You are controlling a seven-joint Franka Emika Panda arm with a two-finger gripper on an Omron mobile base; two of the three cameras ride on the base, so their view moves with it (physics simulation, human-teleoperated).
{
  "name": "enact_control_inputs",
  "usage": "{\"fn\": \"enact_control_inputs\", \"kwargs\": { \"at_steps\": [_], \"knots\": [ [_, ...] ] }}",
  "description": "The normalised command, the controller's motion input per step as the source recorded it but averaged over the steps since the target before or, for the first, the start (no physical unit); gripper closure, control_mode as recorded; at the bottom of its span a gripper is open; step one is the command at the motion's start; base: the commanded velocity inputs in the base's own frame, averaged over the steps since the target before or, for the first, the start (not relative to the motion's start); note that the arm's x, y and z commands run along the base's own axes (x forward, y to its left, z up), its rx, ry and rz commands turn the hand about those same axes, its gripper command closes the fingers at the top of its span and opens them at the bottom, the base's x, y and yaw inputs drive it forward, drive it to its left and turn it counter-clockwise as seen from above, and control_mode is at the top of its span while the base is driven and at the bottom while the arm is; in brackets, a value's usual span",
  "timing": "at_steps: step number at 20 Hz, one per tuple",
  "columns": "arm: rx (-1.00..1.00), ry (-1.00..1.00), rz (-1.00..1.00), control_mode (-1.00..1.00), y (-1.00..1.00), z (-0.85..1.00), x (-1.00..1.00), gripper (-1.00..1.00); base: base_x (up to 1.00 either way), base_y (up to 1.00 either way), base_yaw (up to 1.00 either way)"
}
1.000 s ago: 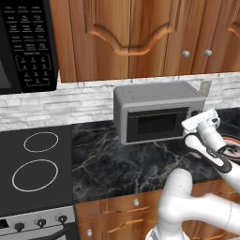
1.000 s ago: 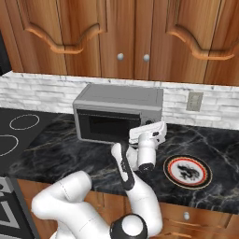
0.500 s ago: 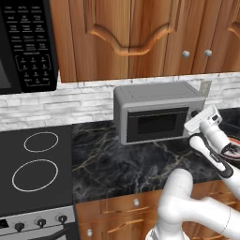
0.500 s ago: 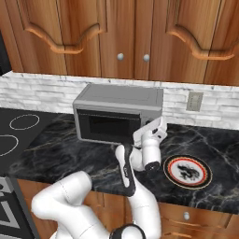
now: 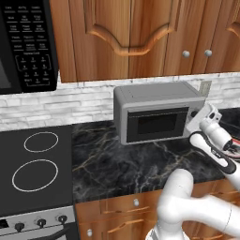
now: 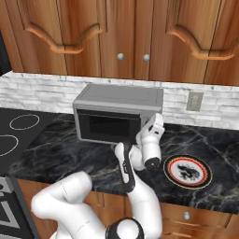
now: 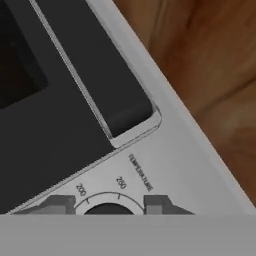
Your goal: Pull the toaster oven rack outwards. Pick up the baguette from the plate and place it on the toaster oven rack. Close the toaster oven door fully and set the temperature to the lowest setting.
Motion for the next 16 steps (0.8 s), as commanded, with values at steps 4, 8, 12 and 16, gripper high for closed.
{"fn": "enact_control_inputs", "kwargs": {
  "at_steps": [4, 8, 12, 16],
  "knots": [
    [-0.48, 0.0, -0.14, -1.0, -0.16, -0.26, 0.07, 1.0, 0.0, 0.0, 0.0],
    [-0.45, -0.01, -0.12, -1.0, -0.37, 0.0, 0.17, 1.0, 0.0, 0.0, 0.0],
    [-0.39, 0.0, -0.11, -1.0, -0.55, 0.0, 0.16, 1.0, 0.0, 0.0, 0.0],
    [-0.36, 0.0, -0.12, -1.0, -0.63, 0.0, 0.14, 1.0, 0.0, 0.0, 0.0]
  ]
}}
